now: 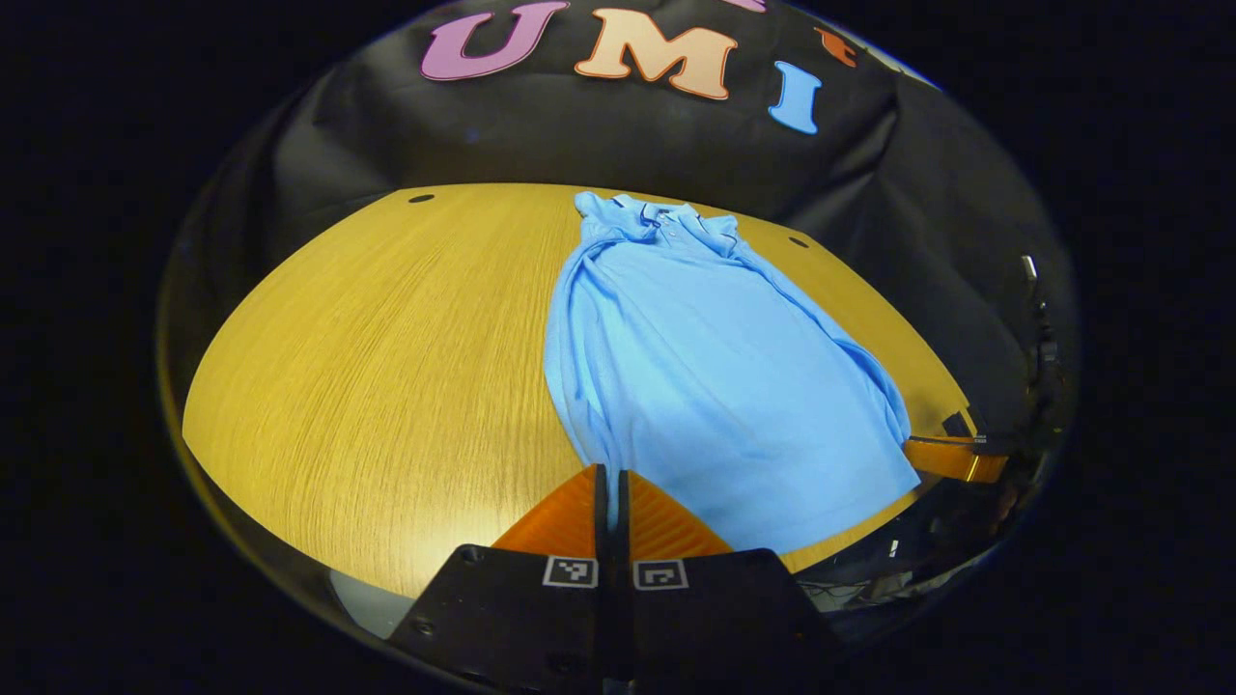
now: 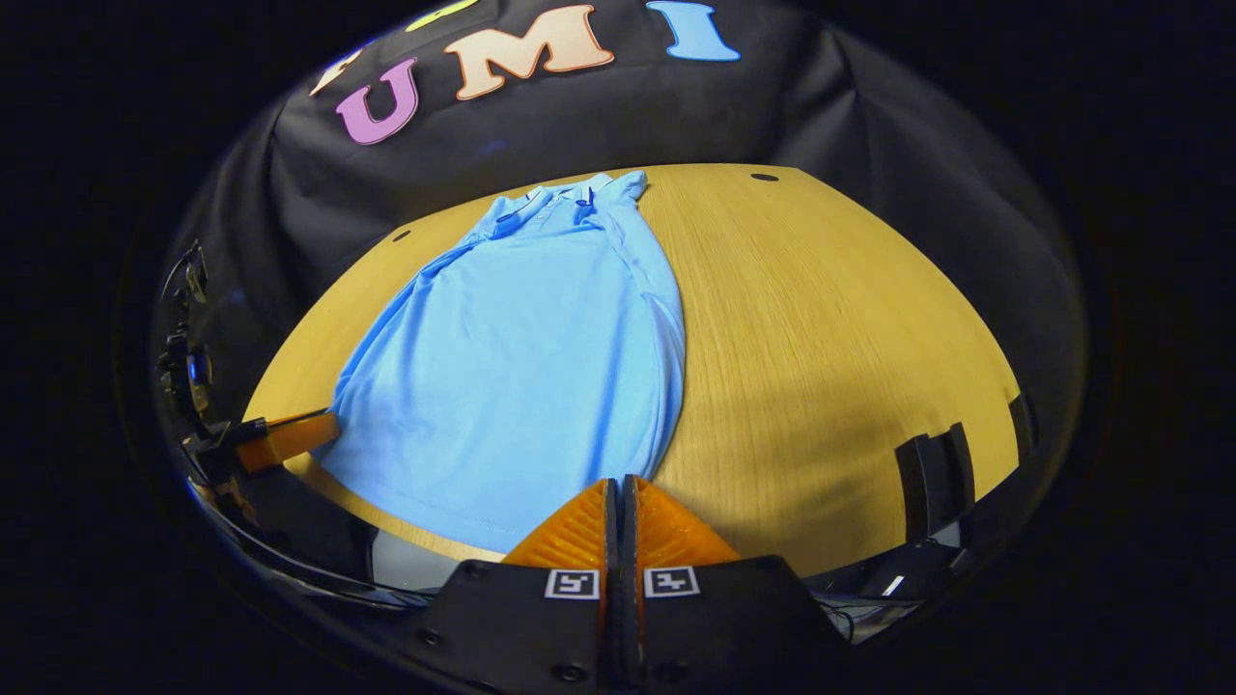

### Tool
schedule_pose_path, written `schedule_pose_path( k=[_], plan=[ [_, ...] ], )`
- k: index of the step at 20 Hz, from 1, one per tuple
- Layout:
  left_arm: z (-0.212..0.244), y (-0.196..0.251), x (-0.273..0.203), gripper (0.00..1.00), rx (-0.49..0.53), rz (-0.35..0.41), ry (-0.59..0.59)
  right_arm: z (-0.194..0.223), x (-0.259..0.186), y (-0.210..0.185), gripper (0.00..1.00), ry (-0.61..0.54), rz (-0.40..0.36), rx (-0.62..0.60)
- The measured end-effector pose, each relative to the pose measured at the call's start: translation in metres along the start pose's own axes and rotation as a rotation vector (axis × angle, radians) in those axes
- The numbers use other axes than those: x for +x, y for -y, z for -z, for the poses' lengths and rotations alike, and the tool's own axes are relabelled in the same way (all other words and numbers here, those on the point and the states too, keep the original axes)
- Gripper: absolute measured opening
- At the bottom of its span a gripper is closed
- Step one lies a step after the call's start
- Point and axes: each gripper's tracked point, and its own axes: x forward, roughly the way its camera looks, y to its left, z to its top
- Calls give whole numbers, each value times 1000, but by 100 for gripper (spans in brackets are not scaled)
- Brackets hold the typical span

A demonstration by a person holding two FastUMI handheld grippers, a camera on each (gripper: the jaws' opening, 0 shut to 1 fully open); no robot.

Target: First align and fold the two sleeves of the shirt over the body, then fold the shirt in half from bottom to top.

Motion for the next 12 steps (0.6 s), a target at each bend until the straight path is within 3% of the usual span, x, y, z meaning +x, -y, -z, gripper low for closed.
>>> schedule_pose_path(
  k=[4, 12],
  plan=[
    [-12, 3, 1, 0, -24, -10, -19, -25, -4, -7, 2, 39, -49, 63],
    [-92, 1, 7, 0, -92, 23, 75, -103, -1, -17, 2, 123, -117, 207]
  ],
)
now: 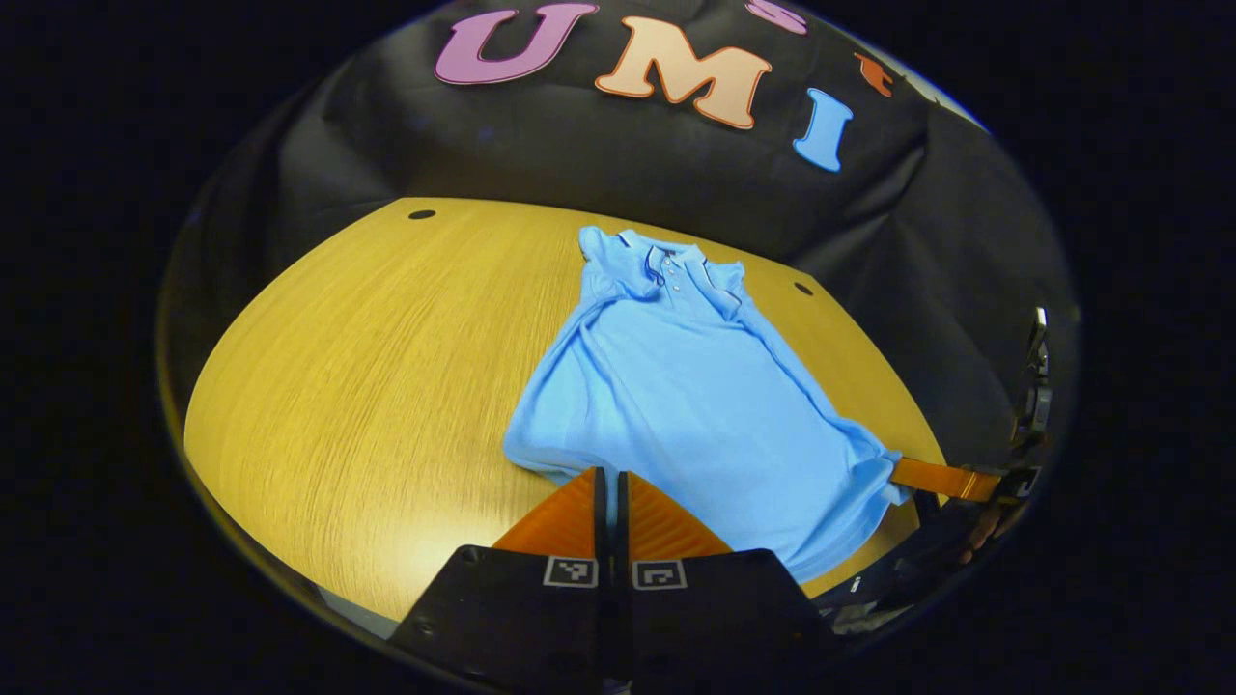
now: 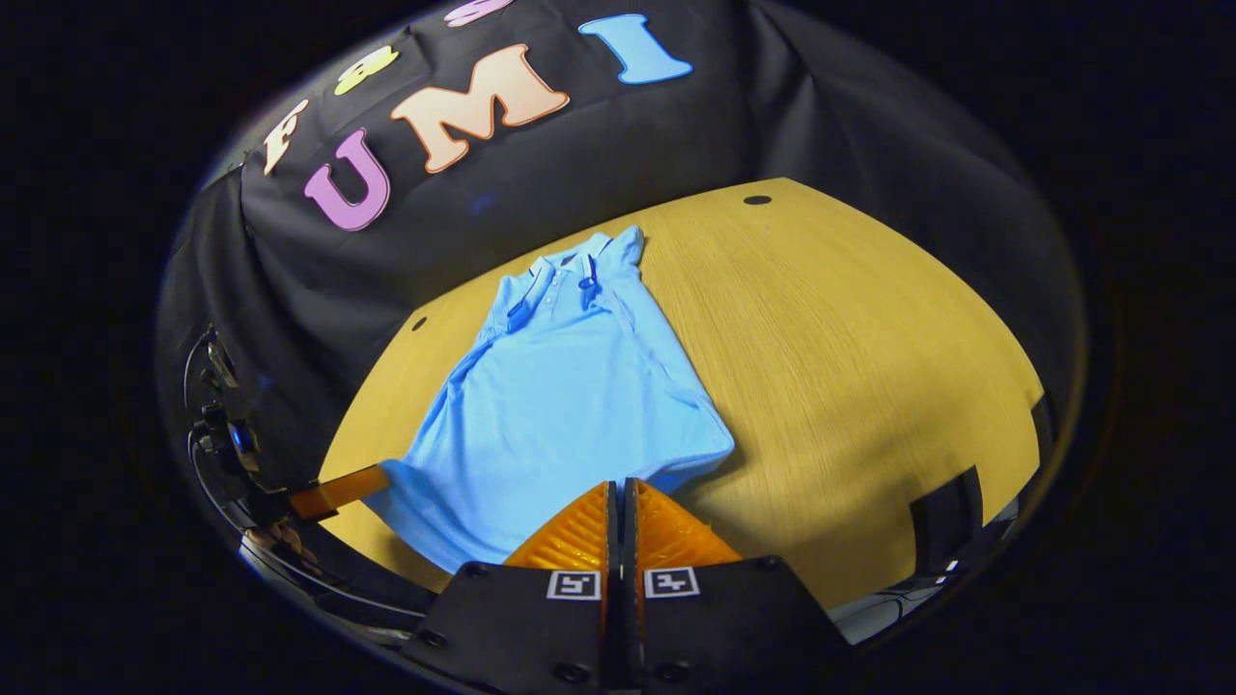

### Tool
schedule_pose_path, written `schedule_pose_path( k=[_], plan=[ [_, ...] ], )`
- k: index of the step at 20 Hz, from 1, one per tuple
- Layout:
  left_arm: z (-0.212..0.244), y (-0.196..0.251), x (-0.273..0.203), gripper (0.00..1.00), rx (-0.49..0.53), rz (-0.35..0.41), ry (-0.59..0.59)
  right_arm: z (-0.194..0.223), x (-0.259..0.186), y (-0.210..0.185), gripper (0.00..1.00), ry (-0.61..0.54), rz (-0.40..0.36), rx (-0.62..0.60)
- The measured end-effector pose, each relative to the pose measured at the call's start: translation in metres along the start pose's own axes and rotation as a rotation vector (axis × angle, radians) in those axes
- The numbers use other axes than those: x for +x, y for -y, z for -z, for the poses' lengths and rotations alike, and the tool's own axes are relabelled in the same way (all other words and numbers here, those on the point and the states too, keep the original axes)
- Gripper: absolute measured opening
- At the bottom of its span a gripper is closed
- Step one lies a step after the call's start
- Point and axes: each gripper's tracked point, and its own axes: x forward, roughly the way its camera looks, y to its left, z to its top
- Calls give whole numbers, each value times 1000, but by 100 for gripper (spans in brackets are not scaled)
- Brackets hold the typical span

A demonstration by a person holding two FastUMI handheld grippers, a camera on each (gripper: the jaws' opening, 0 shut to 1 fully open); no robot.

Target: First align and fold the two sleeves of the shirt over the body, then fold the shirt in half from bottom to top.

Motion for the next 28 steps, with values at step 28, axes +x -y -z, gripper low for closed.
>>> schedule_pose_path(
  k=[28],
  plan=[
    [-238, -15, 159, 0, 8, 98, 147, -247, 161, -49, 2, 258, -11, 99]
  ],
)
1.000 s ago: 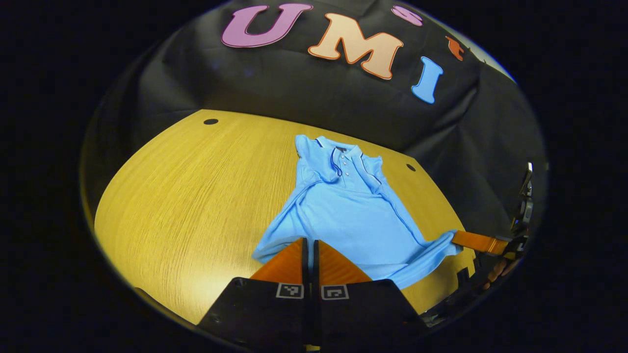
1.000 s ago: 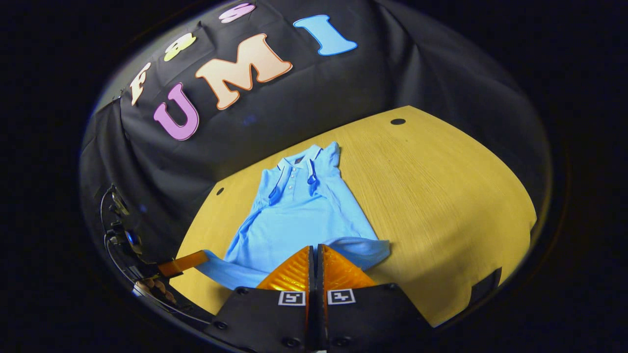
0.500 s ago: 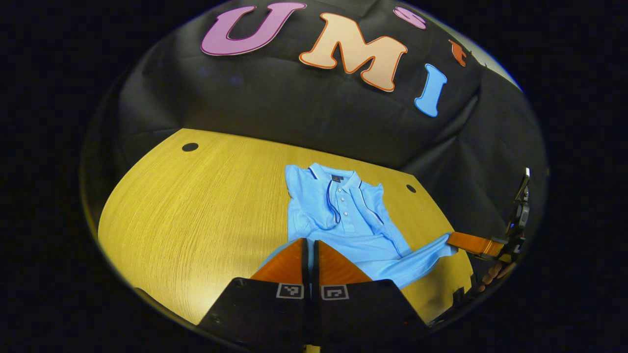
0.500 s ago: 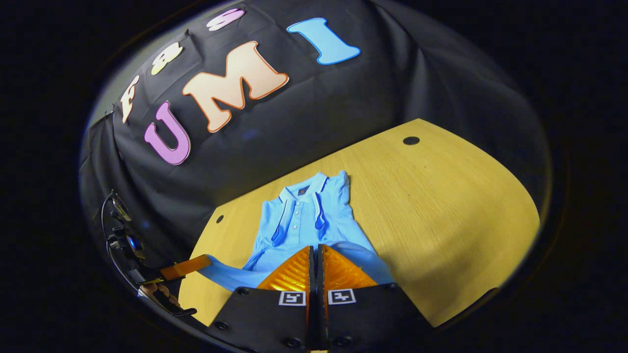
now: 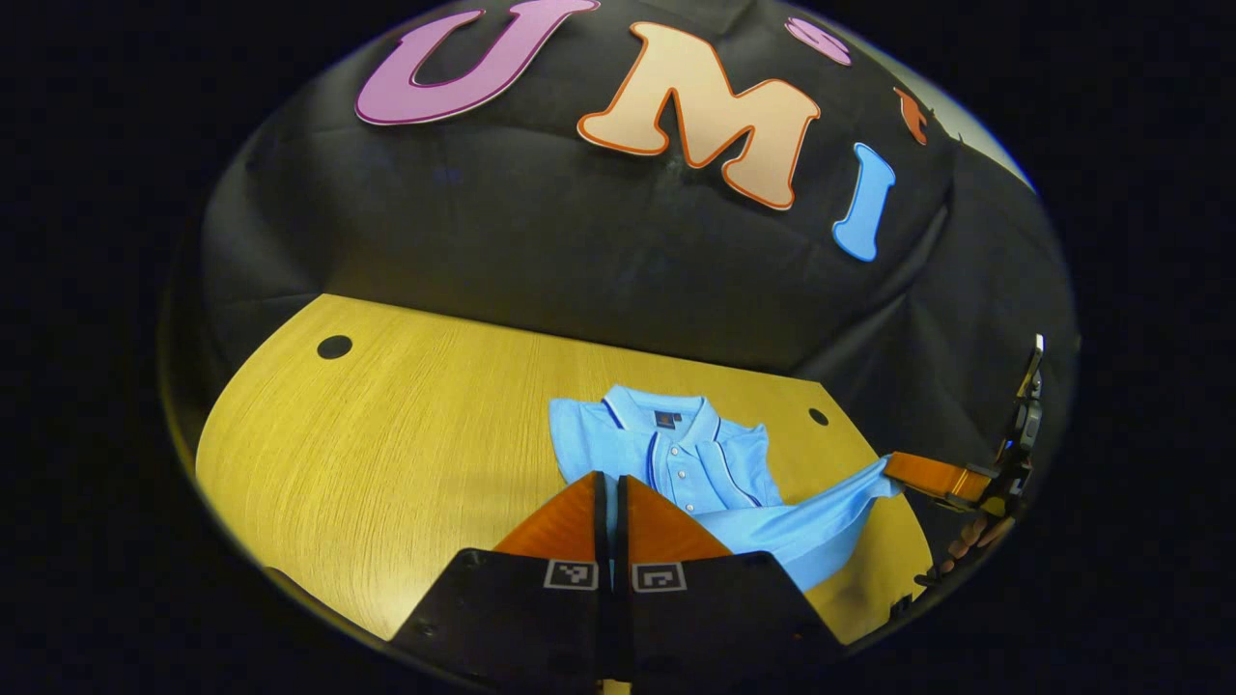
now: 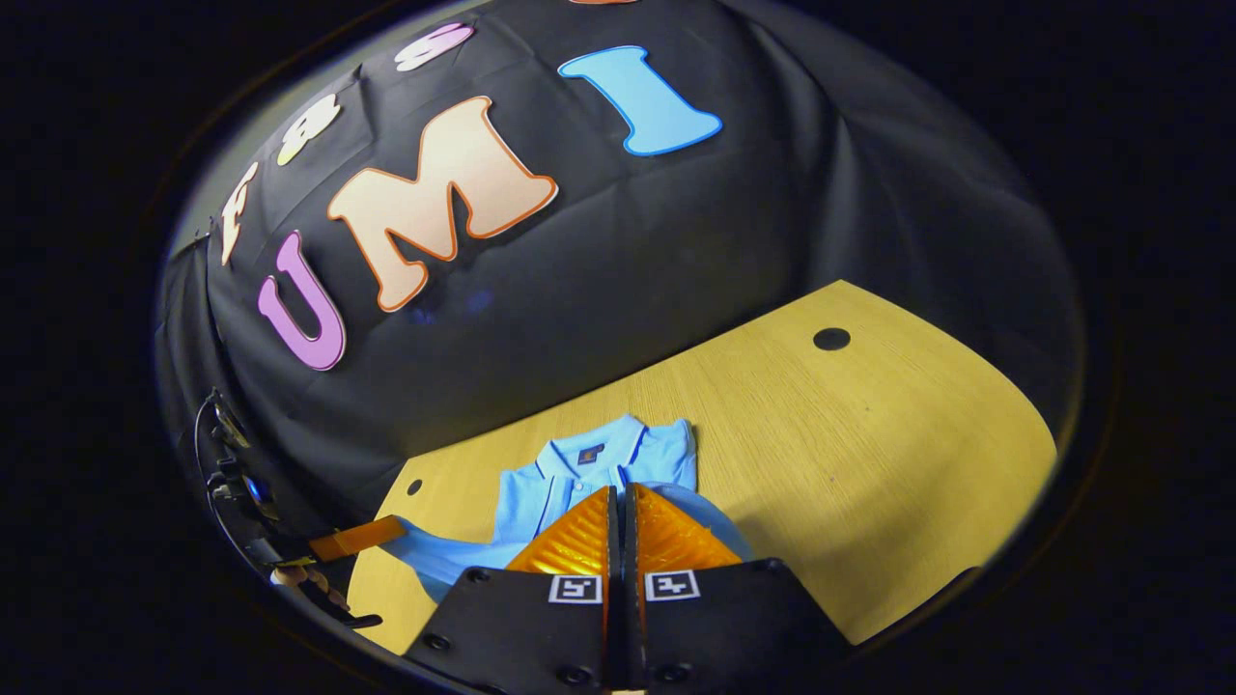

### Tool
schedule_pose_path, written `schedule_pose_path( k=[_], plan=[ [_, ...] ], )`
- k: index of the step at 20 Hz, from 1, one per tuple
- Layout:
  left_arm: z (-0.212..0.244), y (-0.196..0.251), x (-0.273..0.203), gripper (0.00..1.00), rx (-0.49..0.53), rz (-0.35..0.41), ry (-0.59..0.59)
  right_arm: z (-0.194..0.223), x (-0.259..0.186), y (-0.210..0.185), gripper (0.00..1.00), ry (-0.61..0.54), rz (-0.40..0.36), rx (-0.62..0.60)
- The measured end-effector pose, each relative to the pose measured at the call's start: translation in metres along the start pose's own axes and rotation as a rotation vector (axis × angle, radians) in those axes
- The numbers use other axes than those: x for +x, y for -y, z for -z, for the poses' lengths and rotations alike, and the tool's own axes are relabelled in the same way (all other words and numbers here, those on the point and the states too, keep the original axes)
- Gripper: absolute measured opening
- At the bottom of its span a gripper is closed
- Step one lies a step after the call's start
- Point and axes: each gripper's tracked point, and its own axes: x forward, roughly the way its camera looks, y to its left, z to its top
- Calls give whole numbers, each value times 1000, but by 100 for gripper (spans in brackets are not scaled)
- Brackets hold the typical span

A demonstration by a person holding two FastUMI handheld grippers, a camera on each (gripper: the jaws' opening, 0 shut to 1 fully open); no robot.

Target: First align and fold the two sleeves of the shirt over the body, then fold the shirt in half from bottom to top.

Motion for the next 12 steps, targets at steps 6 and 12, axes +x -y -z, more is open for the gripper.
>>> schedule_pose_path(
  k=[6, 12],
  plan=[
    [-30, -18, 57, 0, -11, 15, 15, -16, 62, -2, 2, 31, 44, -24],
    [-21, -44, 118, 0, 52, -25, -32, -11, 120, 26, 2, 23, 142, -40]
  ],
)
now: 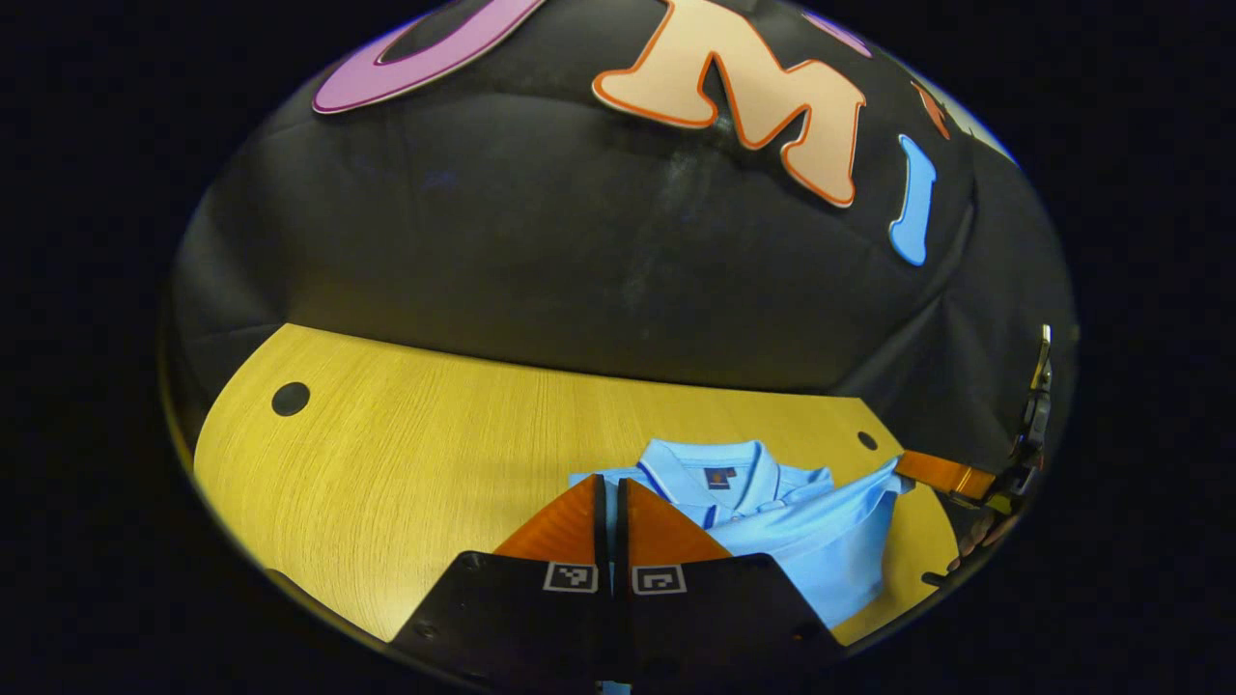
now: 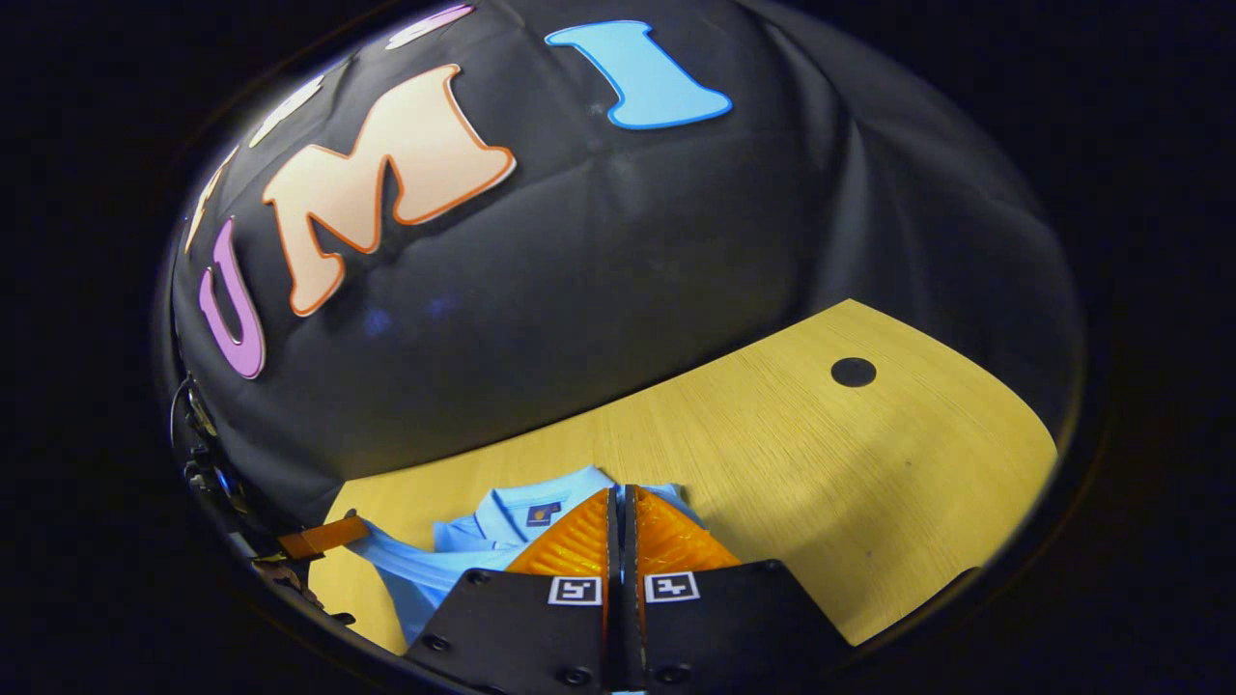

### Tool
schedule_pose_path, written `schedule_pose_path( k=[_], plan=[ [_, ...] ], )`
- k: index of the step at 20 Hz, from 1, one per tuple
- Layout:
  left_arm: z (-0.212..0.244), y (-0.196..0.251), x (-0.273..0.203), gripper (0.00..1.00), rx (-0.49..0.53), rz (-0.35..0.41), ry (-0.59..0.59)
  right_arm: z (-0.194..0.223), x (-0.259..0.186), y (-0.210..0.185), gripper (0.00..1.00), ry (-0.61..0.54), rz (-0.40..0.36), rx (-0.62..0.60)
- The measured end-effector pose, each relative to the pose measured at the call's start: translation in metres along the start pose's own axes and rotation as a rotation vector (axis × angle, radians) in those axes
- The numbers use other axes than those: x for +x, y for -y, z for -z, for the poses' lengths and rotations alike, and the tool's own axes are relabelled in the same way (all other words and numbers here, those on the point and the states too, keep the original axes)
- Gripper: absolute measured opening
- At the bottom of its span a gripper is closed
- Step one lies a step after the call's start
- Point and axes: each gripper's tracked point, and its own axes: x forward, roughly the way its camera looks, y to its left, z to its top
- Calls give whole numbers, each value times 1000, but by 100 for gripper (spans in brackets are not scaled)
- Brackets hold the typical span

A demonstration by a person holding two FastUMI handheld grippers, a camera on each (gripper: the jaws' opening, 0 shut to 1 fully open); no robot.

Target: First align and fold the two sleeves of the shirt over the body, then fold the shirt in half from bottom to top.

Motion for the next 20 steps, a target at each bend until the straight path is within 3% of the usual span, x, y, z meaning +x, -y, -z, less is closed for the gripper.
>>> schedule_pose_path(
  k=[4, 6, 9, 11, 20],
  plan=[
    [18, -7, 23, 0, 13, -26, -35, 15, 22, 18, 2, -14, 65, -28],
    [19, -9, 25, 7, 16, -23, -24, 19, 22, 18, 8, -29, 59, -37],
    [12, -6, 16, 100, 55, -25, 6, 15, 10, 17, 64, 1, 66, -99],
    [5, -1, 2, 96, 88, -39, 51, 0, -11, 12, 97, 51, 70, -161],
    [-38, 47, -132, 95, 154, -78, 292, -48, -162, -26, 98, 305, -4, -318]
  ],
)
